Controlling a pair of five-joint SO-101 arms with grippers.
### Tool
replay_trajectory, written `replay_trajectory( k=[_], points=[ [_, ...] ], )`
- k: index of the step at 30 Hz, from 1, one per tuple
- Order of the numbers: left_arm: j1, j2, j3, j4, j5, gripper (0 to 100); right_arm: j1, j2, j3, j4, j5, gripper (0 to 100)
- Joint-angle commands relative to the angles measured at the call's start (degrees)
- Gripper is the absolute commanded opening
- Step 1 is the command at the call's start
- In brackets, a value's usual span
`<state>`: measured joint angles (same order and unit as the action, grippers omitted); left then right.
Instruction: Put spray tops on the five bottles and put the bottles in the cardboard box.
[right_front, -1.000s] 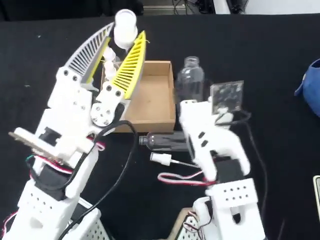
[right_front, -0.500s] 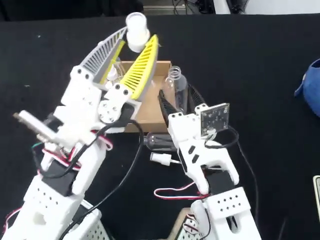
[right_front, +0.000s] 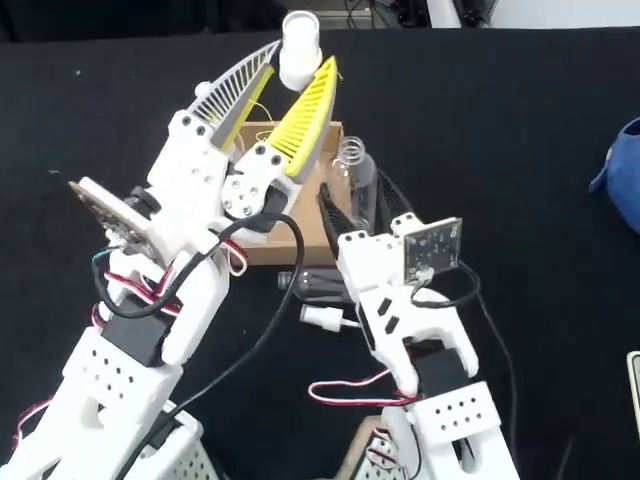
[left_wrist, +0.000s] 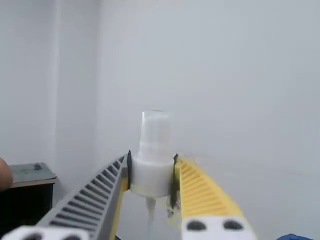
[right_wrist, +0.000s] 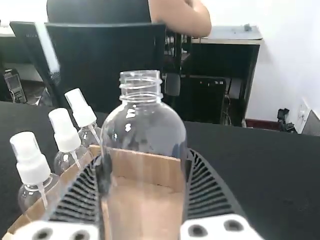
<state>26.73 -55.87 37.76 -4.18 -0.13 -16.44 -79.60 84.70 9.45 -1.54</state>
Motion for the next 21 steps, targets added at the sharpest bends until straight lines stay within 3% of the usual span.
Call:
replay_trajectory(
  k=[1, 7, 16, 21],
  points=[
    [0.3, 0.5, -2.3, -6.4, 0.5, 3, -3.6, -1.3, 0.5, -1.6, 1.1, 1.1],
    [0.2, 0.5, -0.7, -8.9, 0.4, 3, -9.3, -1.7, 2.1, -1.6, 10.8, 1.1],
    [0.0, 0.6, 0.1, -8.6, 0.1, 3, -4.0, -1.7, 2.3, -6.3, 7.0, 1.1],
    [0.4, 0.7, 1.9, -8.6, 0.4, 11, -3.9, -1.7, 2.2, -6.4, 6.2, 1.1]
  ],
)
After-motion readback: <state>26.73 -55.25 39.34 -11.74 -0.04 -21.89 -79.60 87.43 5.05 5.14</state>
